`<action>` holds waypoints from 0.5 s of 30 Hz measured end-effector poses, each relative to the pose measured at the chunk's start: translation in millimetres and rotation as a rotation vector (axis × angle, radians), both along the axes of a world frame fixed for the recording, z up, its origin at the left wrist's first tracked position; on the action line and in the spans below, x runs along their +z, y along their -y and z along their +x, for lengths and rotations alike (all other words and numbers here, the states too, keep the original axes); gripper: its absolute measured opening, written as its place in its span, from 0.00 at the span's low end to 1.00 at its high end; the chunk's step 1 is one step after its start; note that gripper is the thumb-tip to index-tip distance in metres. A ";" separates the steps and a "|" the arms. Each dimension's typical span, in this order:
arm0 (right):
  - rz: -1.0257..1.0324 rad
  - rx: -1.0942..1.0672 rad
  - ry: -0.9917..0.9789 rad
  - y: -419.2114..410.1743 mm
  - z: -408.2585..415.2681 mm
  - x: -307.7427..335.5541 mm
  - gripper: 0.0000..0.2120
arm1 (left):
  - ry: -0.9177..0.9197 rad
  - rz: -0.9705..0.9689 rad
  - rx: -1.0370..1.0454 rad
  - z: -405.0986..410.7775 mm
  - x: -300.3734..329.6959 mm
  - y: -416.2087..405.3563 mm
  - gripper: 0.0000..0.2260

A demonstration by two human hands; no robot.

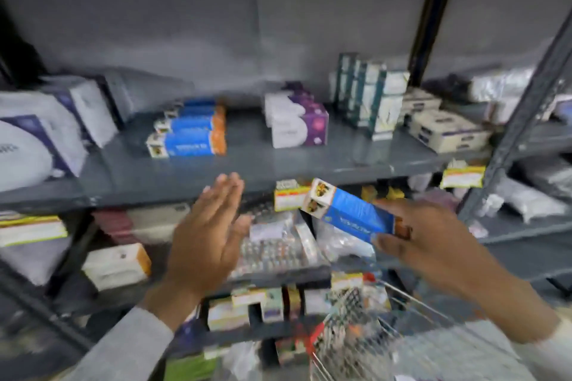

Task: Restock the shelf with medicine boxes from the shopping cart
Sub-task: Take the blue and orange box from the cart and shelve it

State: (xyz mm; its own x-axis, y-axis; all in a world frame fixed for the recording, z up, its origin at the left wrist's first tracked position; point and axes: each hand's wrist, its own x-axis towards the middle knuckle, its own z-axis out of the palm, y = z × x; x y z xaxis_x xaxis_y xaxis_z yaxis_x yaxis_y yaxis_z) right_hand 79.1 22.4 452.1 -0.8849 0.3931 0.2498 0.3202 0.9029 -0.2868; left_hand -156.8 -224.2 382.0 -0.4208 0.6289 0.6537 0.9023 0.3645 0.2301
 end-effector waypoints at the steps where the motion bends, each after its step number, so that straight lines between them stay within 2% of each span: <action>1: 0.008 0.046 -0.025 5.7 -19.1 13.6 0.29 | -0.020 -0.006 0.063 -18.7 8.9 18.5 0.24; 5: 0.056 0.170 -0.042 27.8 -103.8 49.9 0.27 | 0.035 -0.125 0.339 -84.3 29.8 64.2 0.27; 9: 0.075 0.239 0.012 59.5 -200.6 60.8 0.23 | 0.113 -0.198 0.526 -138.1 22.4 93.6 0.30; 12: 0.075 0.273 0.069 85.1 -257.8 55.2 0.23 | 0.131 -0.288 0.554 -159.5 15.4 106.7 0.31; 15: 0.038 0.296 0.126 104.1 -294.0 44.7 0.25 | 0.097 -0.252 0.522 -160.4 16.6 109.2 0.30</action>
State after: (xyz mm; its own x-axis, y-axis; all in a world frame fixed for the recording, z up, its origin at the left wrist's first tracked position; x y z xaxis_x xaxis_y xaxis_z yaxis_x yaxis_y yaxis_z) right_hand -214.9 -81.8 496.7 -0.9844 0.1061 0.1403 0.0726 0.9716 -0.2253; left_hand -317.3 -333.3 398.6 -0.7668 0.4536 0.4541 0.5680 0.8091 0.1510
